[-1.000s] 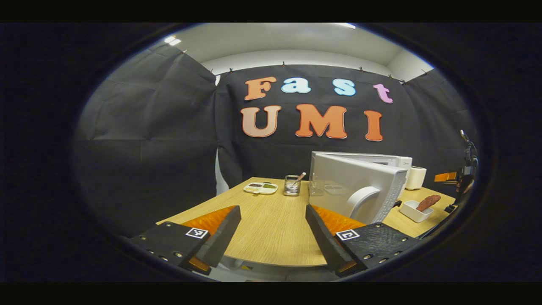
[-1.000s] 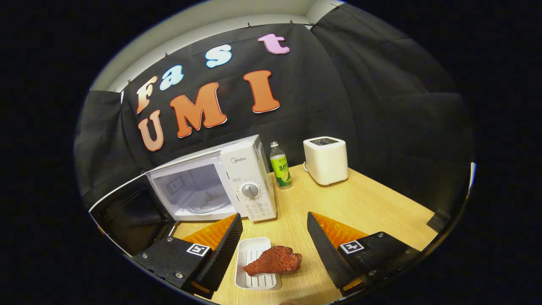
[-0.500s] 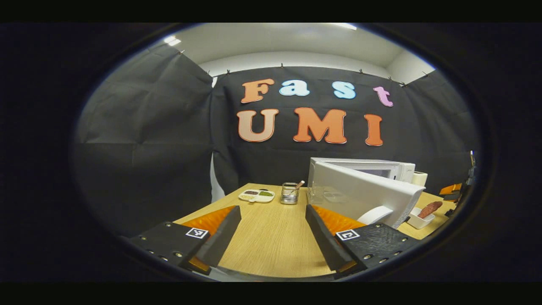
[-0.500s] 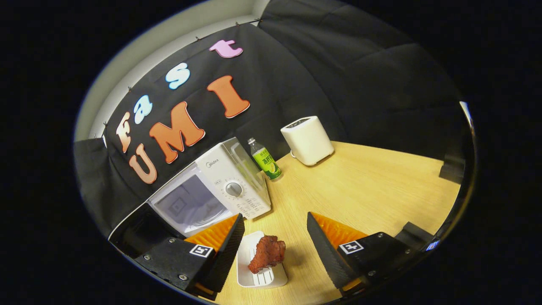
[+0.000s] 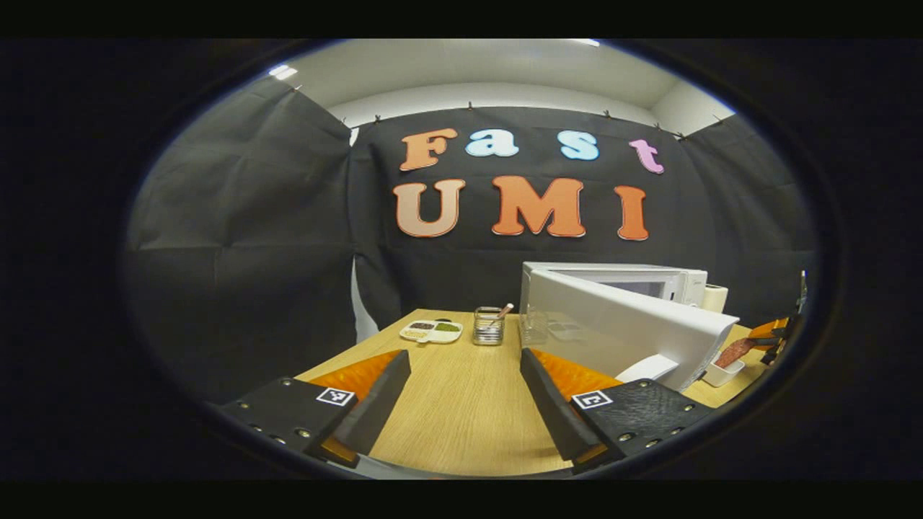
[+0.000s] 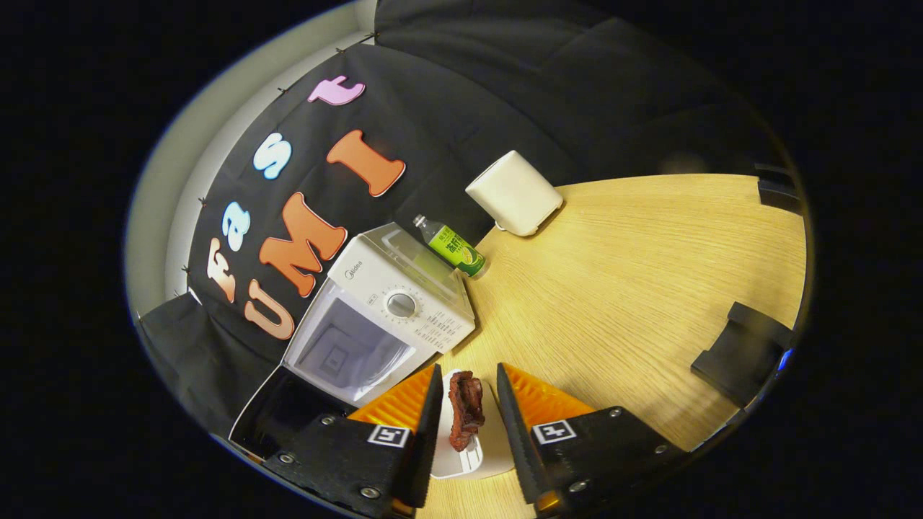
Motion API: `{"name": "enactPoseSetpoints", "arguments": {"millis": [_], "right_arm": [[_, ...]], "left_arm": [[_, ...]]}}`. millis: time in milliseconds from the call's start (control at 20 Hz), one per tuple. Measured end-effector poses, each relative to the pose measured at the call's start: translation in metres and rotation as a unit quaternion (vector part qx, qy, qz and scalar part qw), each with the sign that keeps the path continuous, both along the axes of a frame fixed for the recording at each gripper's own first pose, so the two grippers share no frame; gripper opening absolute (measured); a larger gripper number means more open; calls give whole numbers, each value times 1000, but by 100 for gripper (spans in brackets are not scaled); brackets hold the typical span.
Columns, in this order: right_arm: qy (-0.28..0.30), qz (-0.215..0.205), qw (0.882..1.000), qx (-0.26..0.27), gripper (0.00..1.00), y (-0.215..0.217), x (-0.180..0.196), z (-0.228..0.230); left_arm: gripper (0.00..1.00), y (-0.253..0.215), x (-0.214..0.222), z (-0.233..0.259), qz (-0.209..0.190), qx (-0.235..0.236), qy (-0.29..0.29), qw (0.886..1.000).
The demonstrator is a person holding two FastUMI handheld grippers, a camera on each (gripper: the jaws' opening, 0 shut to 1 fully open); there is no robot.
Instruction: Open the microwave oven with the left hand, put the food in, and close the microwave oven.
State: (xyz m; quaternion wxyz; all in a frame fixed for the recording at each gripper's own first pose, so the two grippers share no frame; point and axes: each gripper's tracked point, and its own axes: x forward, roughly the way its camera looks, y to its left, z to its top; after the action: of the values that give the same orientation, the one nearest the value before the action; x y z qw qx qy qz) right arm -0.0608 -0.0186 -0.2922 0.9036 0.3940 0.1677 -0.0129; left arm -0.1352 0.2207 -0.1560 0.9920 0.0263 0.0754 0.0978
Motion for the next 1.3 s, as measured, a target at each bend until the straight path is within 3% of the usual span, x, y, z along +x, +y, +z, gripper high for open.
{"name": "enactPoseSetpoints", "arguments": {"millis": [150, 350, 600, 700, 1300], "right_arm": [[3, -6, 1000, 20, 18, -3, 1, 1], [0, 1, 999, 35, 9, 5, 1, 10], [-7, 6, 1000, 16, 8, 13, 3, 30], [-14, 5, 1000, -3, 3, 11, 6, 37], [-79, 13, 997, -7, 2, 36, 28, 114]], "left_arm": [[93, 0, -1, 0, 2, -1, 2, 1000], [93, 4, -3, 2, 7, 3, 0, 1000], [93, 6, -5, 8, 12, 8, -3, 1000], [93, 6, -5, 10, 11, 6, -5, 1000], [93, 12, 2, 7, 12, 3, -2, 1000]]}}
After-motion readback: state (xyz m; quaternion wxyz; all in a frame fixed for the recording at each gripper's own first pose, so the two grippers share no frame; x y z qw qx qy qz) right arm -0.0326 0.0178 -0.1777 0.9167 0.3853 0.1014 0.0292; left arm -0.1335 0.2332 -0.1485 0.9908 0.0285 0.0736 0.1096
